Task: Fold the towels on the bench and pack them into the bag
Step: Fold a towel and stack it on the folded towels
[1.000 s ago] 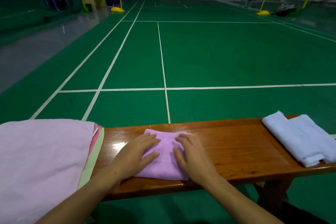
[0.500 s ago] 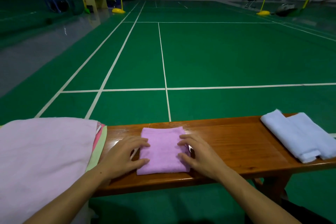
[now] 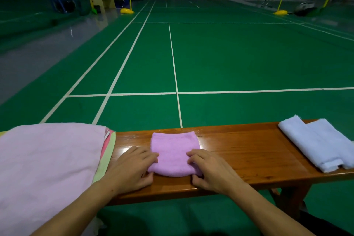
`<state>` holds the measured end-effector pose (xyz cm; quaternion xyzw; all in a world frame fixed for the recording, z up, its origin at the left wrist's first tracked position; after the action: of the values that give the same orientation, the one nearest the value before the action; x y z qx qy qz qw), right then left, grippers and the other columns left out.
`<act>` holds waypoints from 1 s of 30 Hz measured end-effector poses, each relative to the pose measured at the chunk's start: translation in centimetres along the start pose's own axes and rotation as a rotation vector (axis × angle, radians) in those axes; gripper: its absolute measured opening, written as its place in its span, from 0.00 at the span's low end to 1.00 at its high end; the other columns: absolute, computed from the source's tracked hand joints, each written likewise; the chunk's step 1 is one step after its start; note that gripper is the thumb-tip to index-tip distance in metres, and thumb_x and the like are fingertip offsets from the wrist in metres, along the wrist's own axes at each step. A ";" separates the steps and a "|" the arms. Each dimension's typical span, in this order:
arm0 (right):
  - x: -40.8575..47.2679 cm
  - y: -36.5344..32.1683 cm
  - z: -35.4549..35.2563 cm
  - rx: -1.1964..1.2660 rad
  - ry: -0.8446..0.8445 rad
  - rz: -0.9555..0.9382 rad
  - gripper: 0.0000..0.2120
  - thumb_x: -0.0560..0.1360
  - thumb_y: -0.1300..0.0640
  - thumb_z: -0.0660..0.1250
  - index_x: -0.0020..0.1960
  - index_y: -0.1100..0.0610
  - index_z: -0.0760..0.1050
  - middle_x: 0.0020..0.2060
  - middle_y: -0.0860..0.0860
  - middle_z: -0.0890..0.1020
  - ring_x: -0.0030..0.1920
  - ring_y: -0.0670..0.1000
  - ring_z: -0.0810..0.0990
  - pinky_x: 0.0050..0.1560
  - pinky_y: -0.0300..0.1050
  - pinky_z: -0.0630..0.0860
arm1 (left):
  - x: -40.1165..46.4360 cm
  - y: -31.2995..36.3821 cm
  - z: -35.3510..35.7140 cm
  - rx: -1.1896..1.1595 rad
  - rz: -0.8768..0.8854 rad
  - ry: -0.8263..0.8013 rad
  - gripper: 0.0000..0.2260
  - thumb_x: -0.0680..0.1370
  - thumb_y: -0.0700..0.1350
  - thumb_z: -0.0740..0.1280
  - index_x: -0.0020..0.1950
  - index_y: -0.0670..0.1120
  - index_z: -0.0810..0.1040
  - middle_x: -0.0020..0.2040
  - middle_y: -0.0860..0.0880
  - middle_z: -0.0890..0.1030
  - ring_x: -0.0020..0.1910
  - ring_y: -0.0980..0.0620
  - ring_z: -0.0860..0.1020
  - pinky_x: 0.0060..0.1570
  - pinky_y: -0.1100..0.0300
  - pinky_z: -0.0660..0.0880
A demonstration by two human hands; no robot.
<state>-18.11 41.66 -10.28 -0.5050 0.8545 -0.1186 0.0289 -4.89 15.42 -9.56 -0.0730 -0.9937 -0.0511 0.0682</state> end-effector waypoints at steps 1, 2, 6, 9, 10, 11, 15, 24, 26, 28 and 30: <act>0.1 0.0 0.0 0.028 0.024 0.023 0.21 0.76 0.42 0.63 0.66 0.48 0.76 0.73 0.45 0.76 0.71 0.47 0.74 0.70 0.44 0.74 | 0.1 -0.1 0.0 -0.036 -0.047 0.009 0.17 0.79 0.60 0.62 0.65 0.58 0.80 0.62 0.58 0.83 0.58 0.58 0.79 0.59 0.58 0.77; 0.2 0.1 -0.1 0.075 0.045 0.058 0.20 0.77 0.42 0.62 0.65 0.48 0.77 0.70 0.44 0.78 0.69 0.46 0.75 0.68 0.44 0.76 | 0.2 -0.3 -0.2 -0.101 -0.108 0.018 0.17 0.80 0.61 0.61 0.65 0.59 0.80 0.61 0.60 0.83 0.58 0.60 0.78 0.58 0.59 0.77; 0.3 0.5 0.0 0.360 0.132 0.245 0.14 0.77 0.37 0.59 0.54 0.43 0.76 0.51 0.41 0.80 0.55 0.40 0.75 0.54 0.45 0.78 | 0.2 -0.7 -0.6 -0.437 -0.292 0.049 0.13 0.81 0.66 0.58 0.59 0.65 0.77 0.57 0.68 0.81 0.54 0.65 0.78 0.52 0.64 0.76; 0.4 0.4 -0.1 0.510 0.197 0.324 0.11 0.81 0.38 0.60 0.50 0.43 0.75 0.44 0.41 0.80 0.46 0.42 0.77 0.45 0.41 0.76 | 0.3 -0.7 -0.7 -0.591 -0.392 0.056 0.13 0.81 0.63 0.60 0.59 0.64 0.80 0.53 0.68 0.83 0.54 0.64 0.80 0.51 0.62 0.79; 0.6 0.4 -0.1 0.546 0.204 0.339 0.09 0.83 0.40 0.62 0.49 0.44 0.75 0.42 0.42 0.80 0.43 0.41 0.78 0.42 0.38 0.75 | 0.3 -0.5 -0.7 -0.627 -0.419 0.049 0.11 0.82 0.60 0.61 0.57 0.62 0.81 0.51 0.66 0.83 0.53 0.62 0.81 0.51 0.61 0.80; 0.7 0.3 -0.1 0.582 0.204 0.359 0.09 0.83 0.42 0.63 0.48 0.45 0.76 0.41 0.43 0.81 0.42 0.42 0.78 0.39 0.37 0.74 | 0.4 -0.4 -0.6 -0.653 -0.443 0.043 0.09 0.84 0.57 0.63 0.55 0.59 0.82 0.49 0.63 0.84 0.51 0.60 0.81 0.49 0.60 0.80; 1.4 0.7 0.6 0.657 0.223 0.462 0.17 0.82 0.38 0.63 0.46 0.51 0.78 0.38 0.48 0.83 0.41 0.51 0.82 0.38 0.49 0.76 | 0.8 0.2 -1.0 -0.699 -0.535 0.028 0.08 0.85 0.52 0.64 0.50 0.54 0.81 0.39 0.54 0.84 0.40 0.57 0.83 0.43 0.61 0.77; 2.6 1.2 1.6 0.469 0.194 0.559 0.17 0.82 0.37 0.63 0.52 0.50 0.78 0.41 0.44 0.83 0.40 0.45 0.81 0.39 0.46 0.79 | 1.6 -0.3 -0.2 -0.548 -0.611 0.006 0.11 0.84 0.61 0.63 0.50 0.57 0.79 0.34 0.58 0.80 0.36 0.59 0.79 0.36 0.61 0.72; 2.6 0.8 1.3 0.370 0.192 0.561 0.17 0.82 0.37 0.63 0.55 0.50 0.78 0.42 0.43 0.82 0.40 0.44 0.80 0.36 0.41 0.73 | 1.8 -0.3 0.1 -0.467 -0.599 0.006 0.11 0.83 0.63 0.63 0.50 0.58 0.78 0.35 0.59 0.80 0.37 0.59 0.79 0.35 0.62 0.70; 2.5 0.5 1.1 0.234 0.185 0.561 0.18 0.82 0.34 0.62 0.57 0.48 0.76 0.42 0.42 0.80 0.40 0.44 0.80 0.36 0.39 0.73 | 2.0 -0.2 0.3 -0.382 -0.593 0.023 0.12 0.83 0.64 0.63 0.49 0.58 0.77 0.37 0.59 0.81 0.38 0.59 0.79 0.37 0.64 0.73; 2.3 0.4 0.7 0.113 0.159 0.559 0.20 0.81 0.31 0.59 0.57 0.46 0.75 0.41 0.42 0.80 0.40 0.44 0.80 0.36 0.38 0.73 | 2.1 -0.3 0.4 -0.296 -0.601 0.021 0.12 0.81 0.65 0.64 0.48 0.58 0.76 0.39 0.59 0.80 0.39 0.58 0.79 0.38 0.64 0.74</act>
<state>-19.46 39.73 -10.95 -0.2368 0.9520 -0.1927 0.0217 -7.00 15.42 -9.68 0.2146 -0.9518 -0.2135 0.0490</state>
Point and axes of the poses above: each hand's wrist, its own x-axis towards the middle knuckle, its own z-axis out of the palm, y = z × x, the point moved 2 cm from there along x, towards the middle knuckle
